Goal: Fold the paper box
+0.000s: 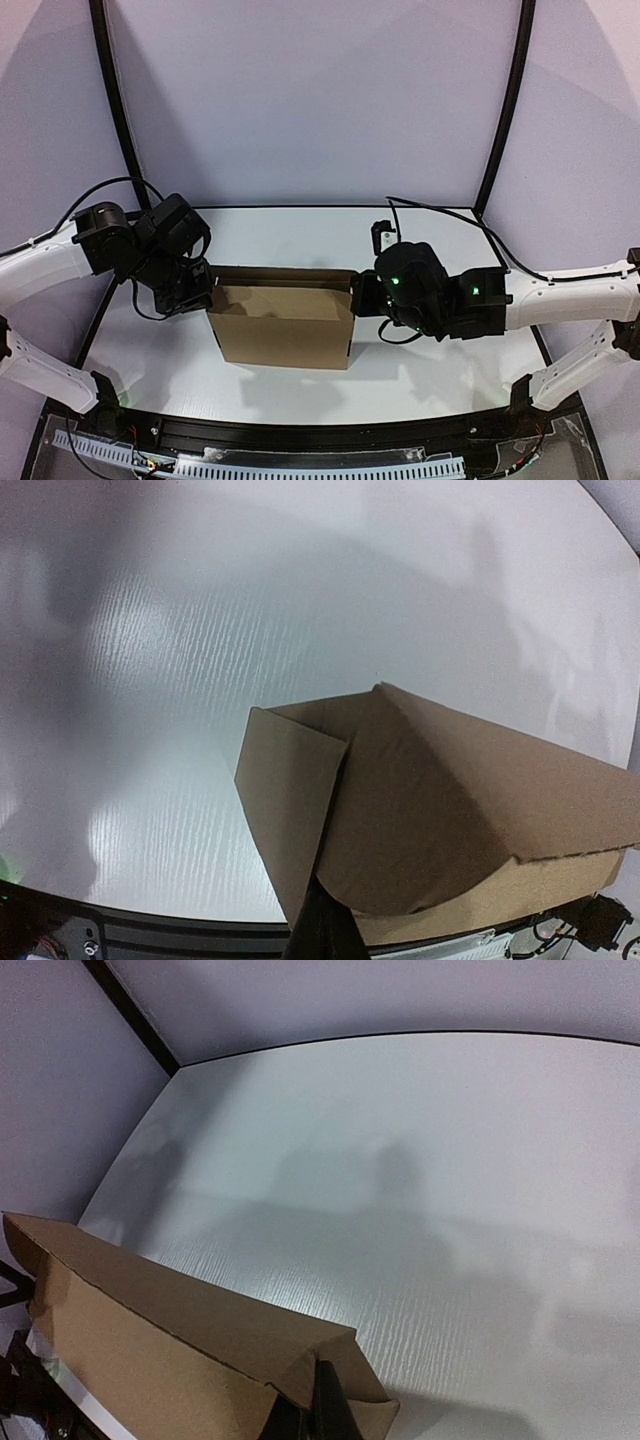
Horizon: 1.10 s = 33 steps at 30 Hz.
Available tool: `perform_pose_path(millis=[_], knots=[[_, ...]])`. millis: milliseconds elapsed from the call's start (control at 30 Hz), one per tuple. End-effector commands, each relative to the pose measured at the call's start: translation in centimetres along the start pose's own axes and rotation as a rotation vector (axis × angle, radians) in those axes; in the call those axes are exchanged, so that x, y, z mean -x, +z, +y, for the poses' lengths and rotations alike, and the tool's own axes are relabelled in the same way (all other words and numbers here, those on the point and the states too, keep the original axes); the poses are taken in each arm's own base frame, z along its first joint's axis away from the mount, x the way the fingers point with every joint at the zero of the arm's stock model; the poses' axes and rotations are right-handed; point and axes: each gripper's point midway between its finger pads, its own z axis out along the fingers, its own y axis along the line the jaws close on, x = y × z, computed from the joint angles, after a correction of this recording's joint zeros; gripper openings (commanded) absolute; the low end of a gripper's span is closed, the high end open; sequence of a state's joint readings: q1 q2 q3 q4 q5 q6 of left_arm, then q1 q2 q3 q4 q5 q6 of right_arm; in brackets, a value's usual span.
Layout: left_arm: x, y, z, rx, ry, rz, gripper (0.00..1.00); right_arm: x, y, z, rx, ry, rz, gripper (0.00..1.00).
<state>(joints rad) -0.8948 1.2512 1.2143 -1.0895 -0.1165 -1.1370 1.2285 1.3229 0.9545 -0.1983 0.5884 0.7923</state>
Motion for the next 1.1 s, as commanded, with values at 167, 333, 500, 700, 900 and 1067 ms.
perform_pose_path(millis=[167,333,500,700,900,1067], knots=[[-2.3,1.6,1.4,0.043,0.022,0.105,0.14,-5.1,1.5,0.0,-0.014,-0.05,0.138,0.0],[-2.3,2.2,1.2,0.047,0.023,0.107,0.17,-4.5,1.0,0.9,0.015,-0.064,0.148,0.0],[-2.1,2.9,1.5,0.078,0.022,0.097,0.17,-3.0,-0.2,2.8,0.074,-0.045,0.174,0.0],[-2.0,3.3,1.5,0.096,0.036,0.097,0.1,-1.5,-0.8,4.0,0.087,-0.065,0.188,0.0],[-2.0,3.3,1.7,0.104,0.036,0.092,0.09,-2.5,0.1,3.7,0.065,-0.017,0.228,0.0],[-1.9,3.1,1.6,0.092,0.016,0.087,0.08,-2.9,1.0,3.2,0.048,0.091,0.198,0.0]])
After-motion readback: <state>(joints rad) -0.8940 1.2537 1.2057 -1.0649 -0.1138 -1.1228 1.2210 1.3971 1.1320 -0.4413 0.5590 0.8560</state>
